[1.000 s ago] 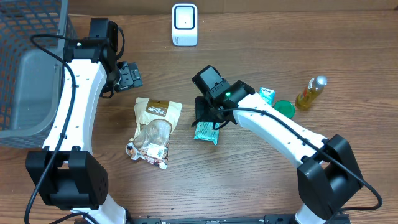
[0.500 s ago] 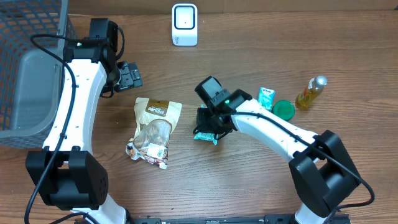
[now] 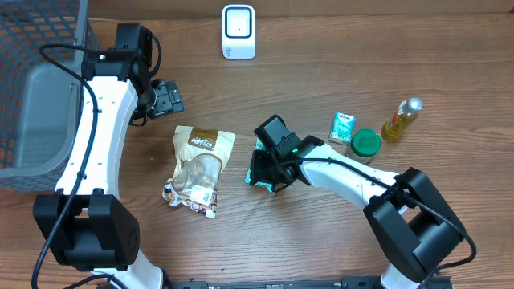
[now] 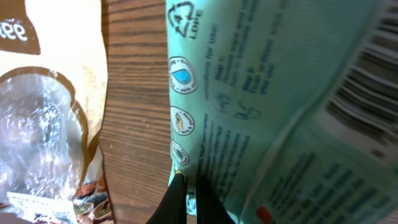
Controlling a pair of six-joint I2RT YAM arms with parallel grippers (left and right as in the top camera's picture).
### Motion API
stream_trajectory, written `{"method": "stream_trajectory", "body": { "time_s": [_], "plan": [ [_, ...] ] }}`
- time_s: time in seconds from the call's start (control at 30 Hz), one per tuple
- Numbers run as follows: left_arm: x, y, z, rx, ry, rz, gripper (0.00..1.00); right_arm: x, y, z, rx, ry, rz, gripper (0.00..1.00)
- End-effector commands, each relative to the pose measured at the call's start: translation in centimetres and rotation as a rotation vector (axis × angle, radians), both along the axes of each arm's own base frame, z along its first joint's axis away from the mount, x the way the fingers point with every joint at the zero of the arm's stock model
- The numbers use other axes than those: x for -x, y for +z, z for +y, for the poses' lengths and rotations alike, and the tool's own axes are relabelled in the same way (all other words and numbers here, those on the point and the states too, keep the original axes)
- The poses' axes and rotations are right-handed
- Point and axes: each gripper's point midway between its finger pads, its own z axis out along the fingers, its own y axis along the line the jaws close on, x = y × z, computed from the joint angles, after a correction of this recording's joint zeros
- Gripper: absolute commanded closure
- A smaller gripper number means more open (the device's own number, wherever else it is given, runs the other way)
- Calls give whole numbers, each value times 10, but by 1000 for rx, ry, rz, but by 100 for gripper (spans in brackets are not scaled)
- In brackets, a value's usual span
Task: Scan the item barcode
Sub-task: 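Set the mint pouch down right of the brown pouch, barcode up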
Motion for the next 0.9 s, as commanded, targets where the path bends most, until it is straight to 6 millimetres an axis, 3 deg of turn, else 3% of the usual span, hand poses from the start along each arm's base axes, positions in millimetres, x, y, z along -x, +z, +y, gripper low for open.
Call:
{"method": "stream_trajectory", "body": {
  "time_s": [0.0, 0.13, 0.23, 0.4, 0.57, 0.87],
  "plan": [
    [-4, 5, -1, -14, -15, -15, 1, 5, 13, 19, -84, 108, 16, 94],
    [-4, 5, -1, -14, -15, -15, 0, -7, 44, 28, -114, 205, -25, 88],
    [-4, 5, -1, -14, -16, -15, 0, -24, 55, 16, -44, 184, -67, 88],
    [-4, 5, -1, -14, -15, -15, 0, -42, 46, -13, 118, 70, -118, 87],
    [-4, 5, -1, -14, -16, -15, 0, -37, 35, -47, 282, -63, -78, 81],
    [-4, 5, -1, -14, -16, -15, 0, -31, 27, -42, 293, -79, -87, 80]
  ]
}}
